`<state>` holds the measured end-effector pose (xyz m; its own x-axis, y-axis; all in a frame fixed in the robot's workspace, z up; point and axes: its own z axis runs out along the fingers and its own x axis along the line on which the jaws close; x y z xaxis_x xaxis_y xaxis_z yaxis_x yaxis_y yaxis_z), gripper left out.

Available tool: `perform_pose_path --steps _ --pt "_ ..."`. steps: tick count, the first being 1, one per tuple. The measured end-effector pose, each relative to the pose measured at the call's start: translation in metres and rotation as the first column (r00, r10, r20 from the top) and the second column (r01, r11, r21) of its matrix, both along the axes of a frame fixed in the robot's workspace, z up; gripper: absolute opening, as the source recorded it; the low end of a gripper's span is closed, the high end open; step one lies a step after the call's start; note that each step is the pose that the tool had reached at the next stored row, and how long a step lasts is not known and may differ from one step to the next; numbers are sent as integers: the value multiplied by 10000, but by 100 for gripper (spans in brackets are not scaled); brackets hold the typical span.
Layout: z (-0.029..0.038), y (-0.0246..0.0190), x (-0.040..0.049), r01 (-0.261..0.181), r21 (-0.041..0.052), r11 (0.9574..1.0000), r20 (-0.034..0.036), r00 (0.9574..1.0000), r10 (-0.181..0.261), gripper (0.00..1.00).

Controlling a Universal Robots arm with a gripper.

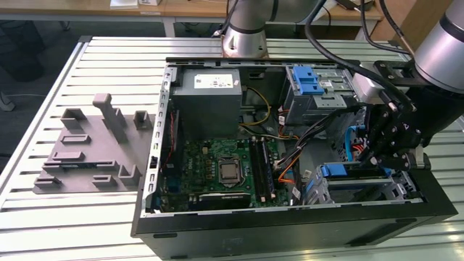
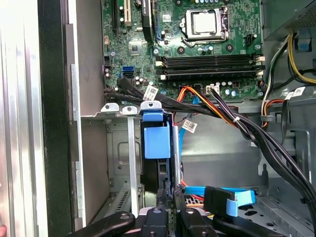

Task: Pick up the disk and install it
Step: 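Insert the first disk wire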

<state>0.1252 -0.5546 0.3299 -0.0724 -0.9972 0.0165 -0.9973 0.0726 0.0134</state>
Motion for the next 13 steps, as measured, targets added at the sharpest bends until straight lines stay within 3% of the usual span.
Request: perform_pose_path --steps 8,10,13 --pt "-7 0 0 0 15 10000 -1 10000 0 18" --pt "5 0 0 0 8 10000 0 10000 0 24" --pt "32 0 0 0 8 10000 0 10000 0 24"
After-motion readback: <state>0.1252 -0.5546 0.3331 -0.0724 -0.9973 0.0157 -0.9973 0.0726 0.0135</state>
